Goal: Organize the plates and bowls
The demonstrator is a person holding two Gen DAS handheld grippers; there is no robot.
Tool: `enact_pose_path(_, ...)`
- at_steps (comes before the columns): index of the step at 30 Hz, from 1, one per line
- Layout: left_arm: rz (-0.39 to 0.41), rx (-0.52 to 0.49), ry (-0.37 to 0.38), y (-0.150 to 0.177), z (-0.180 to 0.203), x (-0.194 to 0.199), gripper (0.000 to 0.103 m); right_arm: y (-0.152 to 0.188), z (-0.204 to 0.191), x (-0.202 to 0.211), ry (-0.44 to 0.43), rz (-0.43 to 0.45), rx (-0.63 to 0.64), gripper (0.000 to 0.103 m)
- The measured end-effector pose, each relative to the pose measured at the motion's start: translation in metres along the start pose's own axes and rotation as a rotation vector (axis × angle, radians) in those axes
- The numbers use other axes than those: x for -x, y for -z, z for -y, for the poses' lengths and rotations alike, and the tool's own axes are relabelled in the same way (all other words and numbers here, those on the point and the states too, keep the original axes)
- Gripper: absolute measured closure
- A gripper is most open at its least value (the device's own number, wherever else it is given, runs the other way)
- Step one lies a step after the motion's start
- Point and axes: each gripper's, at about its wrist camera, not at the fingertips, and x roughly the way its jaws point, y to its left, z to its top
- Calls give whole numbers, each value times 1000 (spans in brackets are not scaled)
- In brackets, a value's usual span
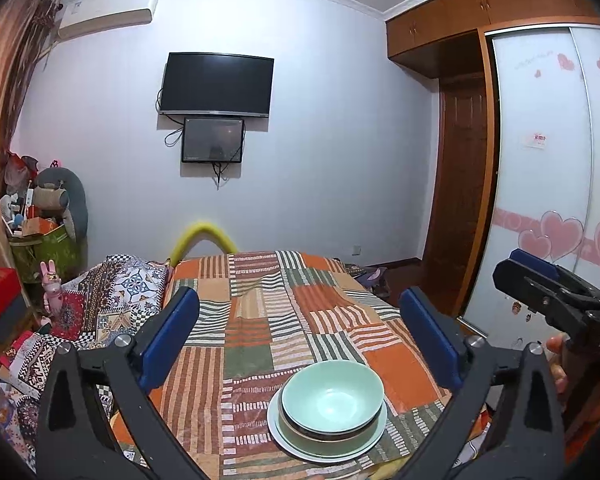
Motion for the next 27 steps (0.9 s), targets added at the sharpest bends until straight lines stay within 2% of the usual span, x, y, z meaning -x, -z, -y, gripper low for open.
enact_pose_path(27, -12, 20, 12, 2, -1, -4, 1, 3, -4, 2, -6, 2, 20, 0)
